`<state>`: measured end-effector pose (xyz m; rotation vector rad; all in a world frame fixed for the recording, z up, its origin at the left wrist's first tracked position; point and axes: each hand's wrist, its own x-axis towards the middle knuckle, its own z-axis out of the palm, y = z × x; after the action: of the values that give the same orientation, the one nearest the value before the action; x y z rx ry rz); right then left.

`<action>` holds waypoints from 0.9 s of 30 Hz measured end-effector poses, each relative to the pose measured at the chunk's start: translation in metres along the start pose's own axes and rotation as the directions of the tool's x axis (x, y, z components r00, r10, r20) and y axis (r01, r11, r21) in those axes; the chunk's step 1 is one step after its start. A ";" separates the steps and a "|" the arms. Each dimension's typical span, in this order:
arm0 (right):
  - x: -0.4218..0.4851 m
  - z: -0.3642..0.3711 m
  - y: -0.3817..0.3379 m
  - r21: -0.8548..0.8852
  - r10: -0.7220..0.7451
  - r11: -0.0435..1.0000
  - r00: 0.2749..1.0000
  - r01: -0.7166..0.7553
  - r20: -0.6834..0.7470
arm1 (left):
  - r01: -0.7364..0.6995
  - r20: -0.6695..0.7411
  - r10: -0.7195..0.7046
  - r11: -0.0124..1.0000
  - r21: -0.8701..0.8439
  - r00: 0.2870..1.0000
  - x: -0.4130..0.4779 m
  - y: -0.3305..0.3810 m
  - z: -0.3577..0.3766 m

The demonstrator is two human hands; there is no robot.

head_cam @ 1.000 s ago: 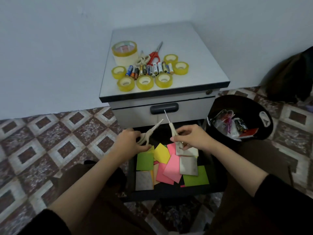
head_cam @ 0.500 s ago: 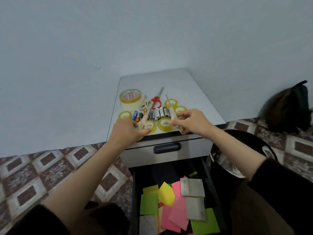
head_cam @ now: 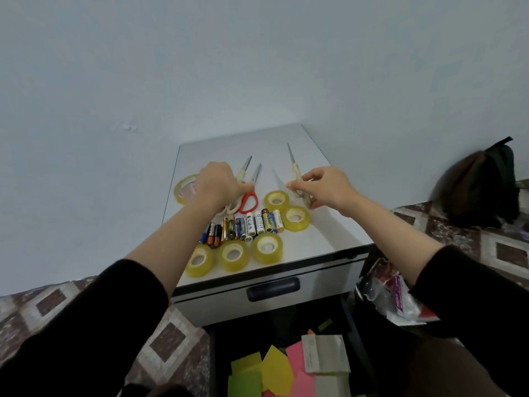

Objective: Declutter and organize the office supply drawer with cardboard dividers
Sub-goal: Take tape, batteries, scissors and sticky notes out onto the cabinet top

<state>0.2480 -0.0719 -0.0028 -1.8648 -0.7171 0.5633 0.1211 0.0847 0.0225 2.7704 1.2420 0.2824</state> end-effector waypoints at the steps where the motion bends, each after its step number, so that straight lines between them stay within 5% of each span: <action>1: 0.003 -0.004 0.004 0.006 0.010 1.000 1.000 -0.010 -0.008 | -0.026 -0.008 0.027 0.999 0.042 1.000 0.005 0.004 0.004; 17: 0.011 -0.016 0.016 0.027 -0.002 1.000 1.000 0.002 -0.006 | -0.126 -0.088 0.143 0.975 0.182 0.986 0.013 0.020 0.040; 22: 0.008 -0.009 0.005 0.004 -0.002 1.000 1.000 0.002 0.007 | -0.111 -0.207 0.116 0.993 0.037 0.971 0.000 -0.002 0.027; 27: 0.006 0.005 -0.011 -0.013 -0.027 1.000 0.999 0.028 0.034 | -0.116 -0.361 -0.016 0.933 -0.341 0.932 -0.034 -0.052 0.012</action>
<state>0.2467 -0.0607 0.0046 -1.8591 -0.7694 0.5749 0.0636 0.0932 -0.0023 2.5007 1.0472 0.9559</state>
